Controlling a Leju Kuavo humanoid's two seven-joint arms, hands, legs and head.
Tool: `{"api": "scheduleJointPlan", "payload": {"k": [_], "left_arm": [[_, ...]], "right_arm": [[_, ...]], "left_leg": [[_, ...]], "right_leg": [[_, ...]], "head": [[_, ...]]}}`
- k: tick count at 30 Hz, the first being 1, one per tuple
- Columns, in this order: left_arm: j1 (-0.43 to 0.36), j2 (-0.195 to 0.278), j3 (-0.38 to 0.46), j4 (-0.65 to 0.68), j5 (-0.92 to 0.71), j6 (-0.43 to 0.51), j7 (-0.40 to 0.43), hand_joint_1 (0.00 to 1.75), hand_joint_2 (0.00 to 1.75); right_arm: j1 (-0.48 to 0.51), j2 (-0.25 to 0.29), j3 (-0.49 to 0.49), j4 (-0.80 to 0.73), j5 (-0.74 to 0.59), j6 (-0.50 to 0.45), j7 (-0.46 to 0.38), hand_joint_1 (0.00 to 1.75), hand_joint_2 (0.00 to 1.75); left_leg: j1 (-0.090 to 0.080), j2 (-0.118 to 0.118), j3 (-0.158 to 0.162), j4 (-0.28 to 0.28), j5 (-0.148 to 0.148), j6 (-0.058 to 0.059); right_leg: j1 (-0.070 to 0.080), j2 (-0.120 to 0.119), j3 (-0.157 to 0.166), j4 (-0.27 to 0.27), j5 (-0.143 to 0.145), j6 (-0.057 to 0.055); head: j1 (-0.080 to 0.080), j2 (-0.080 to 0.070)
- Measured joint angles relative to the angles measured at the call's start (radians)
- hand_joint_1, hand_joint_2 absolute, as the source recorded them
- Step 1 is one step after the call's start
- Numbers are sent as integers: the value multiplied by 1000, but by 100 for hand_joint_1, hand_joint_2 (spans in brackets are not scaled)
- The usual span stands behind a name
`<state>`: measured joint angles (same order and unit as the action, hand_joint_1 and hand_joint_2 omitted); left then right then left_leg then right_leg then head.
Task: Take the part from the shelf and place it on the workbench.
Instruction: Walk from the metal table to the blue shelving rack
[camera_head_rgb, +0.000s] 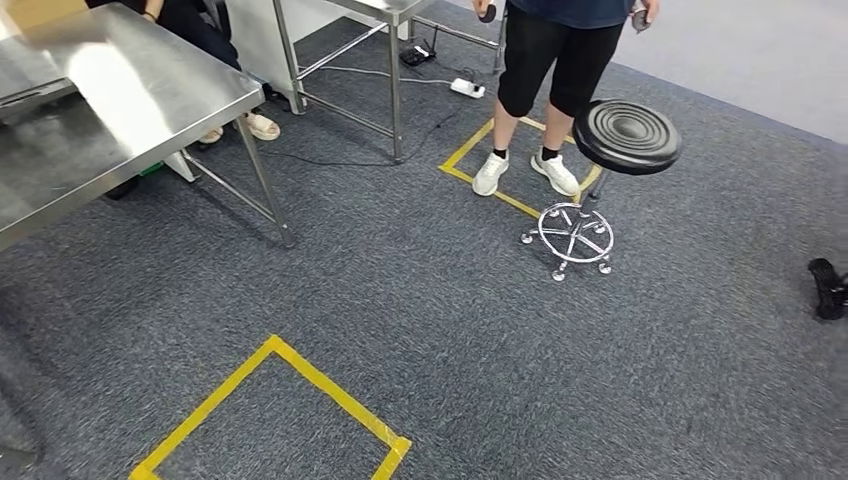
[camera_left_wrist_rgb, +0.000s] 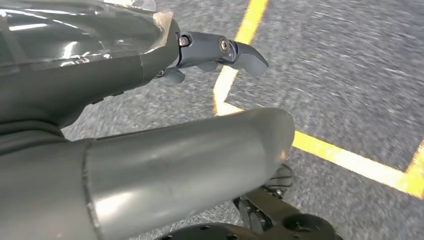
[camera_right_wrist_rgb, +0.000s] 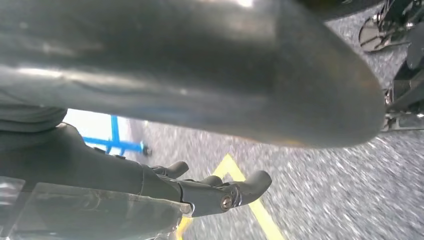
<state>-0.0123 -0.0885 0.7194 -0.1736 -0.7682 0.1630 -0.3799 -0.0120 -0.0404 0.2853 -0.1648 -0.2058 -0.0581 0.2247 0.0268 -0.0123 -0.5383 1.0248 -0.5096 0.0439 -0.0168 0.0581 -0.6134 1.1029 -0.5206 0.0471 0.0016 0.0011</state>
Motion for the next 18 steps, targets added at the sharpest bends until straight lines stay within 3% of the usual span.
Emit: {"api": "scheduleJointPlan", "payload": {"k": [2,3,4,5,6,8,10,12,13,15,16,18], "left_arm": [[1,4,0,0,-6,-10,0,0,0],[2,5,0,0,-9,-12,0,0,0],[2,7,-1,0,-13,-14,1,0,0],[1,7,-1,0,-16,-15,3,0,0],[0,8,-2,0,-20,-17,5,0,0],[-1,8,-3,0,-25,-19,13,0,0],[-2,10,-3,0,-27,-19,19,0,0],[-5,11,-3,0,-27,-18,20,0,0],[-7,12,-3,0,-27,-17,20,0,0],[-8,13,-4,1,-27,-17,19,0,0],[-7,14,-4,1,-27,-17,20,0,0],[-3,14,-4,2,-27,-17,20,0,0]], "right_arm": [[-2,2,0,0,-4,-3,0,0,0],[-3,2,0,0,-6,-5,0,0,0],[-2,2,0,0,-7,-6,0,0,0],[-1,2,0,0,-8,-6,1,0,0],[0,2,0,0,-10,-6,2,0,0],[-1,3,0,0,-13,-6,2,0,0],[-3,5,0,0,-17,-8,2,0,0],[-1,6,0,0,-20,-8,1,0,0],[0,6,0,0,-20,-8,1,0,0],[-1,7,0,0,-21,-8,1,0,0],[-1,7,0,0,-21,-8,1,0,0],[-1,7,-1,0,-21,-8,2,0,0]], "left_leg": [[-4,28,-1,0,0,4],[-5,42,-1,0,-1,4],[-6,55,-1,0,-2,4],[-6,67,1,0,-4,3],[-5,78,3,0,-6,0],[-9,98,11,0,-14,-10],[-15,116,20,0,-22,-22],[-14,135,31,-4,-28,-34],[-11,127,34,2,-36,-39],[-6,76,13,63,-82,-46],[-5,44,-15,125,-117,-47],[-5,15,-76,246,-168,-47]], "right_leg": [[0,-38,-67,133,-56,-5],[-1,-44,-92,181,-71,-3],[-2,-48,-99,194,-70,3],[-4,-54,-84,165,-53,12],[-5,-66,-51,101,-28,21],[-2,-114,19,-35,23,25],[5,-137,42,-83,43,12],[4,-114,42,-84,46,-3],[0,-102,42,-87,48,-10],[-11,-79,48,-91,54,-26],[-11,-68,47,-91,55,-31],[-7,-41,45,-90,55,-37]], "head": [[4,0],[4,0],[4,0],[5,0],[5,0],[7,0],[6,0],[4,0],[3,0],[-1,0],[-4,0],[-5,0]]}}
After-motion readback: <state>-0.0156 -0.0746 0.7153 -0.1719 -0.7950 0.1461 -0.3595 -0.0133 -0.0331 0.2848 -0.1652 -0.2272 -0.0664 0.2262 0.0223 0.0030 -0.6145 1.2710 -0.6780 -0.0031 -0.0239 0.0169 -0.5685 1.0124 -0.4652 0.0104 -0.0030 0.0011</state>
